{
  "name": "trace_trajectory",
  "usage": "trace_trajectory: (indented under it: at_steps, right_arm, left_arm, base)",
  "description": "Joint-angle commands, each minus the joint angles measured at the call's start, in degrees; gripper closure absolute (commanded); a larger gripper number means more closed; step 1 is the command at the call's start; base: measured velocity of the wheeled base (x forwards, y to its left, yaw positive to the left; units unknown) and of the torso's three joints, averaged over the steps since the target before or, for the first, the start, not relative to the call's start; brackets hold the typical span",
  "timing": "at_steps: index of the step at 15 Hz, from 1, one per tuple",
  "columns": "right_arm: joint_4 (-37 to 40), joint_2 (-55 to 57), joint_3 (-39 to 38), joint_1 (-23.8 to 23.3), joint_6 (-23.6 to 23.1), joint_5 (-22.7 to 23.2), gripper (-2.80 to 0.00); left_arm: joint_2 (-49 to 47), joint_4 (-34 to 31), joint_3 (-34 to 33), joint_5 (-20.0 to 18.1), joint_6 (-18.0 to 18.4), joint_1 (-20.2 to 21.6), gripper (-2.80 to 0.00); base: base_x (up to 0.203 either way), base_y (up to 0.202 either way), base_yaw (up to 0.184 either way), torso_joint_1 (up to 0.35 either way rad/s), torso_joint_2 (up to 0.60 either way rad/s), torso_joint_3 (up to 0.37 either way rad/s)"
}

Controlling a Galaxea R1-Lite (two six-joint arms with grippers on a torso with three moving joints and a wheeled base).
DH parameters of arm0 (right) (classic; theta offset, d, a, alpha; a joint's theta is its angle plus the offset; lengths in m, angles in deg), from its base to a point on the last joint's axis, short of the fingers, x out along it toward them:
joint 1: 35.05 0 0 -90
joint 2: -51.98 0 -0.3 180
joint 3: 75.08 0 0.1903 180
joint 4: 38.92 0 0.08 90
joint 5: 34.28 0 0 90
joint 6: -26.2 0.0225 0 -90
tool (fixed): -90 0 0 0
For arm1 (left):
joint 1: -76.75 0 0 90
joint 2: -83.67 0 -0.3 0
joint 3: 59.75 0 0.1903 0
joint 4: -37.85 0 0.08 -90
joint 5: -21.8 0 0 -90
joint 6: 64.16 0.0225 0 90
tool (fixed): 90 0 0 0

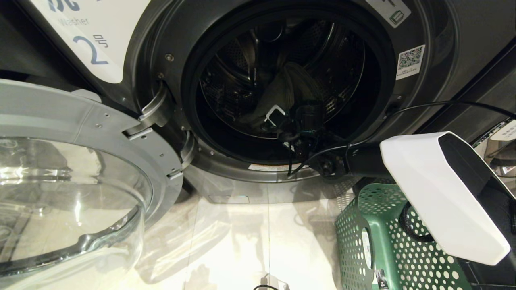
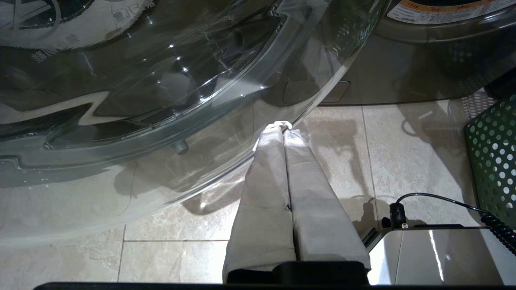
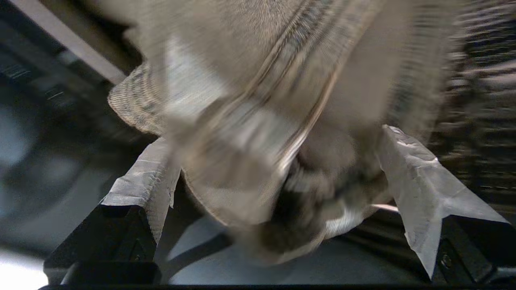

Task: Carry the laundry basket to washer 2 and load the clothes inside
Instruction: Place the clothes into the washing machine

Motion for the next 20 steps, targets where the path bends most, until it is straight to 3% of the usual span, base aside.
trace_trajectory:
  at_steps: [1, 4, 12, 17, 20]
  right_arm:
    - [-1.9, 0.9, -0.1, -0.4, -0.6, -0.7, -2.80]
    - [-7.0, 2.5, -0.1, -0.7, -0.6, -1.0, -2.80]
    - [-36.4, 6.0, -0.7, 2.0, 2.2, -0.6, -2.80]
    - [-35.2, -1.6, -6.0, 6.7, 10.4, -0.8, -2.80]
    - [-24.4, -9.9, -16.5, 8.7, 21.2, -0.8, -2.80]
  left_arm:
    - [-0.1, 0.0, 0.0, 0.0, 0.0, 0.0, 0.00]
    - [0.0, 0.0, 0.0, 0.0, 0.0, 0.0, 0.00]
    - [-0.1, 0.0, 0.0, 0.0, 0.0, 0.0, 0.00]
    - [-0.1, 0.0, 0.0, 0.0, 0.0, 0.0, 0.00]
    - [0.0, 0.0, 0.0, 0.0, 0.0, 0.0, 0.00]
  base:
    - [0.000, 0.000, 0.000, 0.000, 0.00, 0.000]
    - [0.000, 0.000, 0.000, 0.000, 0.00, 0.000]
    - [0.000, 0.000, 0.000, 0.000, 0.00, 0.000]
    - [0.000, 0.000, 0.000, 0.000, 0.00, 0.000]
    - [0.000, 0.000, 0.000, 0.000, 0.00, 0.000]
